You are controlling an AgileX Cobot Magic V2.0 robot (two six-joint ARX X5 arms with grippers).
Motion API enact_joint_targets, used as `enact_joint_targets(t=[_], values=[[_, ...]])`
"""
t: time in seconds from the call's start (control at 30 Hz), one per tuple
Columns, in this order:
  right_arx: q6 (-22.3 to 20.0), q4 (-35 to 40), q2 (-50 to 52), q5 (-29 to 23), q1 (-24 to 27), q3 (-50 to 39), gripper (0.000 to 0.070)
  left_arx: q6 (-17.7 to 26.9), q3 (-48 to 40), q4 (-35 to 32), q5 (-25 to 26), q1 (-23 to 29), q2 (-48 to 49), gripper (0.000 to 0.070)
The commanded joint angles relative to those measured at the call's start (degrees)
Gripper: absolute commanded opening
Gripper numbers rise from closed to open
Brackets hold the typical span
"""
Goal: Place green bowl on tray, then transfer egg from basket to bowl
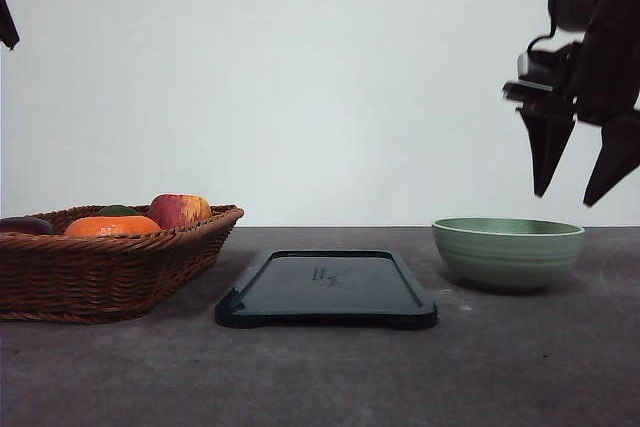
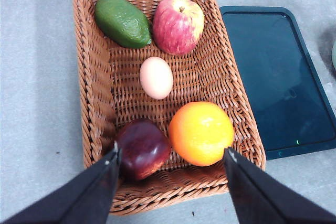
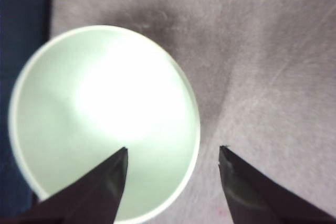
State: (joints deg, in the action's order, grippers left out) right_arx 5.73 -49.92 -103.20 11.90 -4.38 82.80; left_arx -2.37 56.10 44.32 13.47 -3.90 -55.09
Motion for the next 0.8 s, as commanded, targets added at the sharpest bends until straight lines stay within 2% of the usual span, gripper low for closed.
enact_joint_targets(t=[0.0,0.07,0.13,0.27,0.33,0.37,0.57,0.77], values=[[-1.02,-0.07,-2.22,-0.13,0.07,1.37,0.0331,0.24,1.51,-0.76,0.11,-0.14,-0.35,0.0396],[-1.22,-0.22,-3.60,-0.17,0.07,1.38,0.0324,0.24,1.51,-0.79,0.11,-0.13,-0.35,0.0396],[-1.28,-0.51,-4.71,-0.25,0.07,1.38,0.0275,0.24,1.51,-0.79,0.11,-0.13,-0.35,0.0396],[-1.37,-0.32,-5.78,-0.48,0.07,1.38,0.0147,0.24,1.51,-0.77,0.11,-0.13,-0.35,0.0396],[-1.49,0.08,-5.77,-0.93,0.07,1.45,0.0032,0.24,1.51,-0.75,0.11,-0.15,-0.35,0.0396],[-1.52,0.14,-5.74,-1.28,0.07,1.53,0.0001,0.24,1.51,-0.75,0.11,-0.13,-0.35,0.0396],[-1.98,-4.19,-5.72,-1.60,0.02,4.62,0.0000,0.22,1.51,-0.77,0.11,-0.15,-0.35,0.0395],[-3.01,-11.52,-5.72,-1.46,-1.47,12.90,0.0000,0.22,1.51,-0.77,0.11,-0.15,-0.39,0.0391]])
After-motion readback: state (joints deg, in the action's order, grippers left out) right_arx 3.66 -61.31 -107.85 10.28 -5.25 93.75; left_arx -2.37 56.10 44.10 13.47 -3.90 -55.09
